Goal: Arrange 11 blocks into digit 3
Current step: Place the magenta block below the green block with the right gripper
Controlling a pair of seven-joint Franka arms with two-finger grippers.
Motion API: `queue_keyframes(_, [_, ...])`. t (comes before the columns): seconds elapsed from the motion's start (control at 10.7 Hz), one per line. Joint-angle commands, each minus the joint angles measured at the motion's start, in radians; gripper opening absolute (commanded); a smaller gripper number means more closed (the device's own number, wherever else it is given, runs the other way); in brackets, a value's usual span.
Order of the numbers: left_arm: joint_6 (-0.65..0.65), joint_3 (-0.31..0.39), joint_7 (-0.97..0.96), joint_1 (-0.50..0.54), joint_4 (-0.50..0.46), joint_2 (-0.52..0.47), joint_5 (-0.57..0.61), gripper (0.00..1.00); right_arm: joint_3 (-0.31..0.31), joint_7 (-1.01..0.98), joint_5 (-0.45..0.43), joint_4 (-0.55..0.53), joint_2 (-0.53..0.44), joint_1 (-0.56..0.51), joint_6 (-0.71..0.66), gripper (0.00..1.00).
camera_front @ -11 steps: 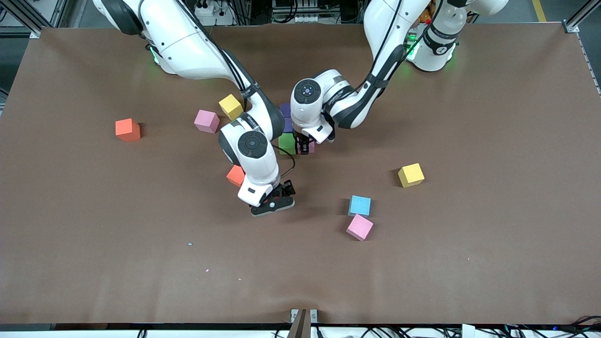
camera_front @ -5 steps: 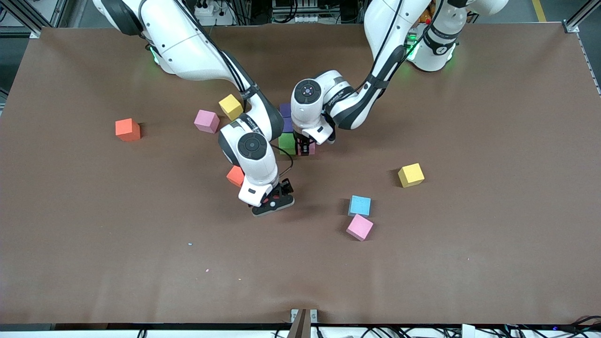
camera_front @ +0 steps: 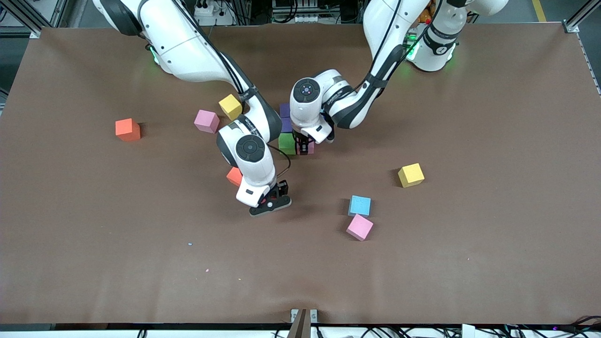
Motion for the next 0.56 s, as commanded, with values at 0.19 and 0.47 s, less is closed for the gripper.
queue_keyframes(0.19, [0.003, 0.003, -0.021, -0.004, 0.024, 0.010, 0.029, 0.12, 0.013, -0.001, 0.105, 0.013, -0.032, -0.050, -0.097, 0.30])
queue_keyframes(0.47, [0.003, 0.003, -0.021, -0.004, 0.024, 0.012, 0.029, 0.13, 0.015, 0.000, 0.142, 0.016, -0.053, -0.063, -0.137, 0.24])
